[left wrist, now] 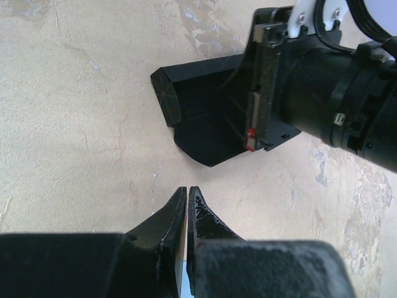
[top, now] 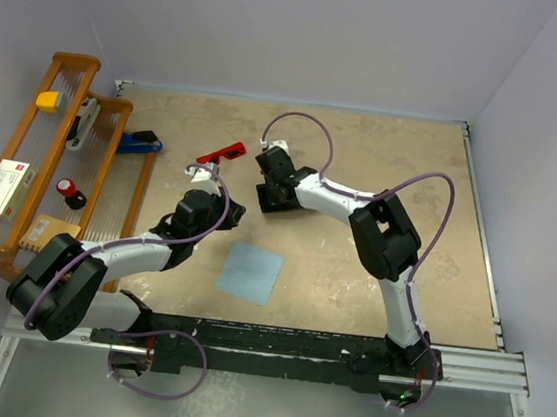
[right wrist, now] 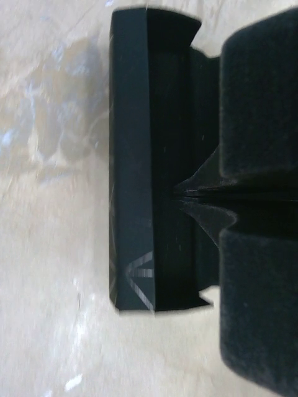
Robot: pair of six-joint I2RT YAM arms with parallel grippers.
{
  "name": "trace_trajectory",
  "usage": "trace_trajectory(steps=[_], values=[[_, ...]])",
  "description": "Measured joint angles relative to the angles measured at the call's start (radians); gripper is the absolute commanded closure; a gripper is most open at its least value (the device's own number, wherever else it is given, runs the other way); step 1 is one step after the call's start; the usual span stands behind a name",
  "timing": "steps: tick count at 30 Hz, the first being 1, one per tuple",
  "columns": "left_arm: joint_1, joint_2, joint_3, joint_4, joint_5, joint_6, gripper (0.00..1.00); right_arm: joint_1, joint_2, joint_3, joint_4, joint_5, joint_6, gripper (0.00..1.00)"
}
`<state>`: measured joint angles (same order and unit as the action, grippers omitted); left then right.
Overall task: Organize the sunglasses
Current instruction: Adjust the sunglasses case at the center of the board.
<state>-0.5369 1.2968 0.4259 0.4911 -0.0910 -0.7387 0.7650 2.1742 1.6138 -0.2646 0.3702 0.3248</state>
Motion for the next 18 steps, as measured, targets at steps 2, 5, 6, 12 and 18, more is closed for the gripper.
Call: trace_trajectory(steps=[2, 5, 6, 12, 18], values=[[0.000, 0.003, 0.000, 0.001, 0.002, 0.000, 1.00, -0.025, -0.021, -0.035, 0.012, 0.000, -0.003, 1.00], [0.000, 0.013, 0.000, 0.001, 0.005, 0.000, 1.00, -0.056, -0.032, -0.066, 0.028, 0.005, -0.008, 1.00], [0.000, 0.016, 0.000, 0.001, 0.005, 0.000, 1.00, -0.066, -0.033, -0.071, 0.031, 0.005, -0.009, 1.00], [0.000, 0.023, 0.000, 0.001, 0.009, 0.000, 1.00, -0.099, -0.035, -0.084, 0.061, 0.006, -0.022, 1.00], [0.000, 0.027, 0.000, 0.001, 0.009, 0.000, 1.00, -0.105, -0.042, -0.102, 0.084, 0.006, -0.025, 1.00]])
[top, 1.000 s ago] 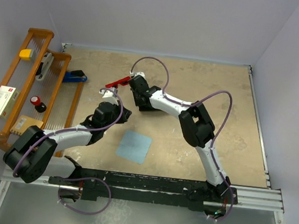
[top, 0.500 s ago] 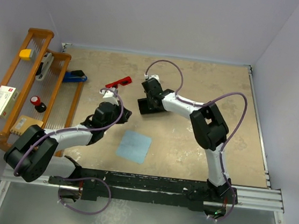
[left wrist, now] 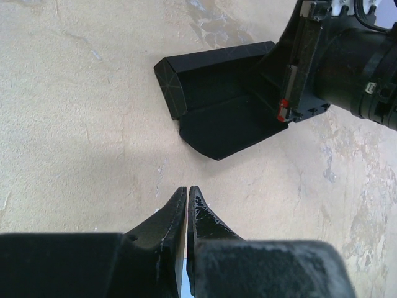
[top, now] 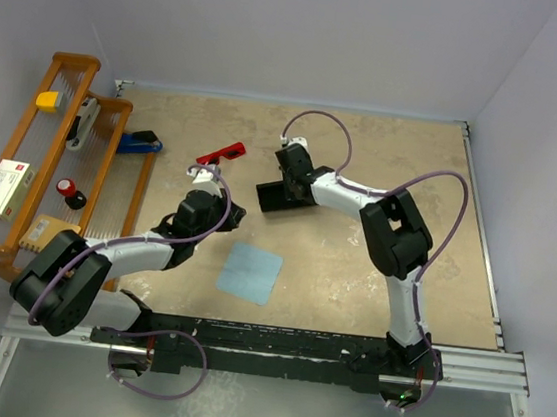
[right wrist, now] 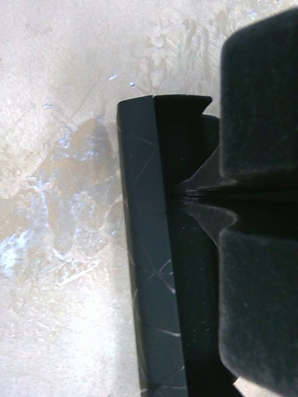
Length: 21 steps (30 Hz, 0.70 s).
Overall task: Organize the sunglasses
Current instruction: Adjust the sunglasses case at the center of the board.
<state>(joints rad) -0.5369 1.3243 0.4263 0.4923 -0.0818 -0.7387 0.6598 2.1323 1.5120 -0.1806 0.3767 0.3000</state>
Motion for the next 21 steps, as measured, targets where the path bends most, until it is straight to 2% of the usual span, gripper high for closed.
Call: trace_trajectory(steps=[14, 21], values=[[0.000, 0.020, 0.000, 0.018, 0.008, -0.001, 1.00, -0.004, -0.106, -0.158, 0.033, 0.040, 0.011, 1.00], [0.000, 0.023, 0.000, 0.032, 0.013, -0.002, 1.00, 0.011, -0.119, -0.172, 0.026, 0.051, 0.028, 1.00]])
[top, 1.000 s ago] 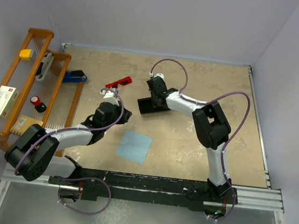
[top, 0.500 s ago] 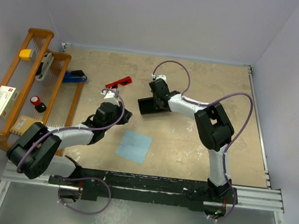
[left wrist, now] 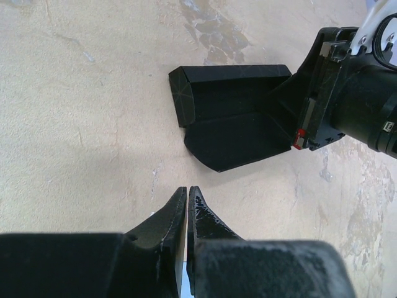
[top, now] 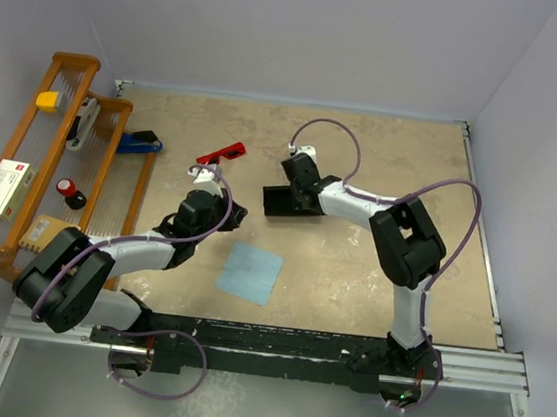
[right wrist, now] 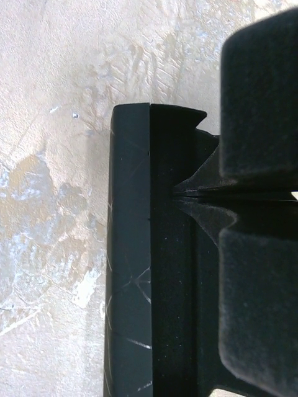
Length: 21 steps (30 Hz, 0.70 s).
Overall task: Organize the sunglasses
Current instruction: Adjust the sunglasses case at the center of the board.
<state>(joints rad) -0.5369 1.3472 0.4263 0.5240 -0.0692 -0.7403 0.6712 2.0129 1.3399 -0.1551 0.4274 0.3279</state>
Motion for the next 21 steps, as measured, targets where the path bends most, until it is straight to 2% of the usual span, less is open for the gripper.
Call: trace_trajectory(steps=[15, 21], values=[[0.000, 0.000, 0.000, 0.013, 0.006, -0.001, 1.00, 0.029, -0.009, -0.006, -0.030, 0.000, 0.040, 1.00], [0.000, 0.000, 0.000, 0.013, 0.009, -0.001, 0.94, 0.029, -0.045, -0.007, -0.041, 0.037, 0.038, 0.87]])
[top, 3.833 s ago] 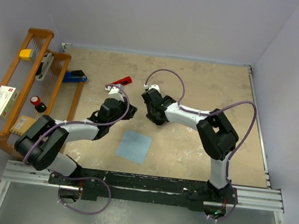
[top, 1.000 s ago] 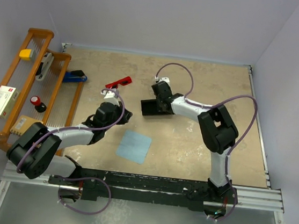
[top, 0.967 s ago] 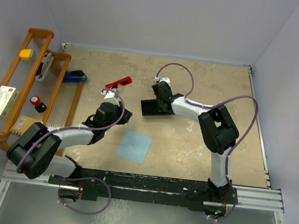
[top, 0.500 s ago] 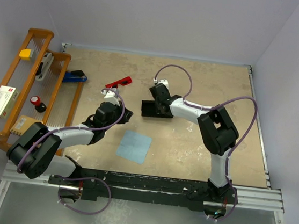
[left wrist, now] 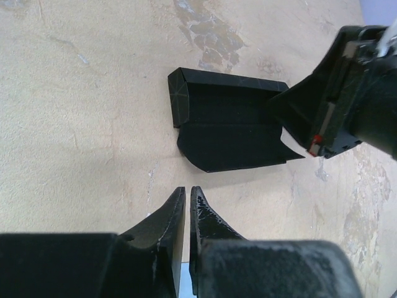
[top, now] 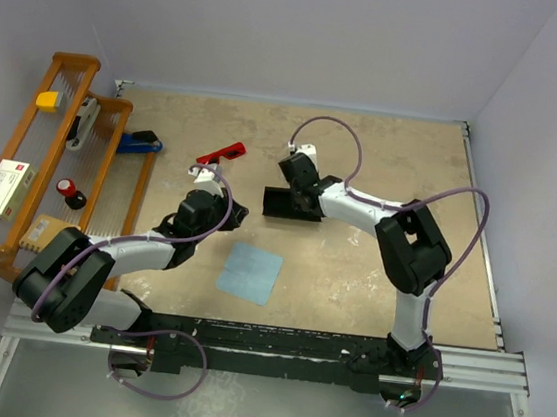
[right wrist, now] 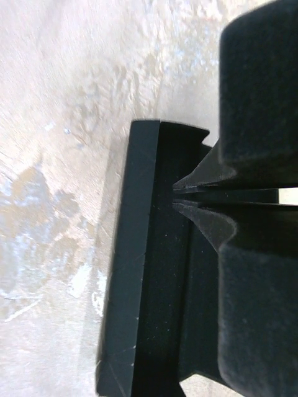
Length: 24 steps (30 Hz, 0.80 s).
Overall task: Organize the sunglasses
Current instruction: Adjust the sunglasses case at the center of the board, then fold the glasses cleaning cloth at the center of the board.
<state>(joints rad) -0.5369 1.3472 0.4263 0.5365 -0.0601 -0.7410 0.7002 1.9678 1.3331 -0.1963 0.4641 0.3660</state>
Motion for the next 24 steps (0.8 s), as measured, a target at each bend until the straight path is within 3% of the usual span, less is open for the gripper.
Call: trace_trajectory(steps=[9, 24], values=[[0.000, -0.004, 0.000, -0.027, 0.002, 0.004, 0.80, 0.001, -0.187, -0.068, 0.027, 0.049, -0.027, 0.79], [0.000, -0.066, -0.009, -0.198, -0.074, 0.004, 0.85, 0.126, -0.529, -0.420, 0.066, -0.095, -0.009, 0.79]])
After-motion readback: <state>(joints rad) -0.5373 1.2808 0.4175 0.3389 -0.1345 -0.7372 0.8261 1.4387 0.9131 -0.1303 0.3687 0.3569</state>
